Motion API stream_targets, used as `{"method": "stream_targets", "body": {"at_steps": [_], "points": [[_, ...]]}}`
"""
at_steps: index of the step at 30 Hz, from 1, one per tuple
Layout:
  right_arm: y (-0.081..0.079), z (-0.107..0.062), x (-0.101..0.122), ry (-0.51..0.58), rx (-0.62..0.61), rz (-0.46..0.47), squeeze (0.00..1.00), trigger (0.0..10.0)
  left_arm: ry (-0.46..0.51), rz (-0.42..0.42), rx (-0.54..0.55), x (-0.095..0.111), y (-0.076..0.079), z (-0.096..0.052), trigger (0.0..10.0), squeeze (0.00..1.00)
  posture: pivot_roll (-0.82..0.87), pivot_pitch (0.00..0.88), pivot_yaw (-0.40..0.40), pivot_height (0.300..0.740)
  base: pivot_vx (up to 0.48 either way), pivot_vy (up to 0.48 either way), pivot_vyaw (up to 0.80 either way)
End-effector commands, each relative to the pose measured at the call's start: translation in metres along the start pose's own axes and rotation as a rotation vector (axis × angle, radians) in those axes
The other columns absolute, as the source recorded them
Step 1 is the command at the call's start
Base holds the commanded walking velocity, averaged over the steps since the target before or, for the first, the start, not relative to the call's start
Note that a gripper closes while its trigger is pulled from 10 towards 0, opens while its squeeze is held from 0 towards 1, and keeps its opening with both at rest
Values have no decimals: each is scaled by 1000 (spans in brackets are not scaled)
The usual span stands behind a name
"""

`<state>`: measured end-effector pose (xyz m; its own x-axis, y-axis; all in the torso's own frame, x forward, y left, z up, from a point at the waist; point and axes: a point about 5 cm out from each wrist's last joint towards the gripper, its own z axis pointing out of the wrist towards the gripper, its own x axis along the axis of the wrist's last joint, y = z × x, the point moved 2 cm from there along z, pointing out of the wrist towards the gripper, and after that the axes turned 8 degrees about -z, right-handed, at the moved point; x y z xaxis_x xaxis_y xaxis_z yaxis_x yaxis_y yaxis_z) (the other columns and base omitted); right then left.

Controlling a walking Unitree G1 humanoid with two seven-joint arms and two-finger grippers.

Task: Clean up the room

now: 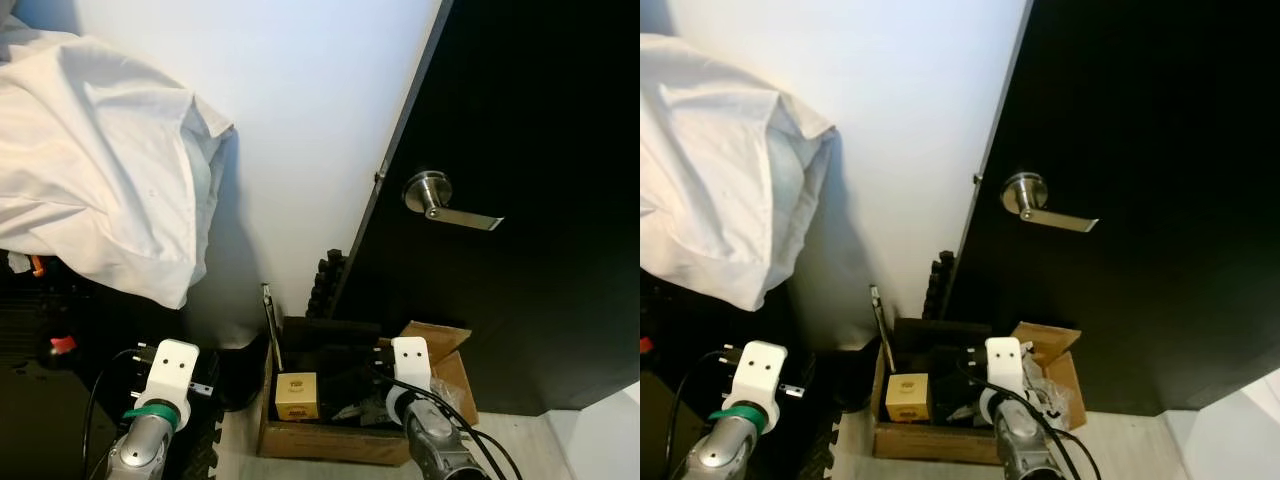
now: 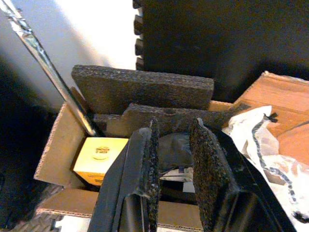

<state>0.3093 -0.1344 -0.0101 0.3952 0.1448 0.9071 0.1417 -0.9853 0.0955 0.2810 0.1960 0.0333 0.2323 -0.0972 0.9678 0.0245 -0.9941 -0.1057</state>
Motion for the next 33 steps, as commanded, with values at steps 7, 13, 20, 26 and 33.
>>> {"method": "stream_targets", "body": {"at_steps": [7,13,20,26,33], "points": [[-3,-1,-7,-30,4,10,0,10000,3,-22,-1,-3,0,0,10000,0,69,0,-62,740,0,0,0],[-2,-3,-10,-40,-3,15,0,10000,11,-31,-19,-2,2,0,10000,0,69,0,-59,740,0,0,0],[-2,-4,-13,-47,-6,14,0,10000,18,-43,-36,-2,4,2,10000,0,65,0,-50,740,0,0,0],[-3,-4,-12,-44,-4,14,0,10000,22,-44,-49,-1,5,3,10000,0,66,0,-51,740,0,0,0],[-3,-3,-11,-44,-3,10,0,10000,25,-48,-46,0,5,3,10000,0,67,0,-56,740,-252,0,0]]}}
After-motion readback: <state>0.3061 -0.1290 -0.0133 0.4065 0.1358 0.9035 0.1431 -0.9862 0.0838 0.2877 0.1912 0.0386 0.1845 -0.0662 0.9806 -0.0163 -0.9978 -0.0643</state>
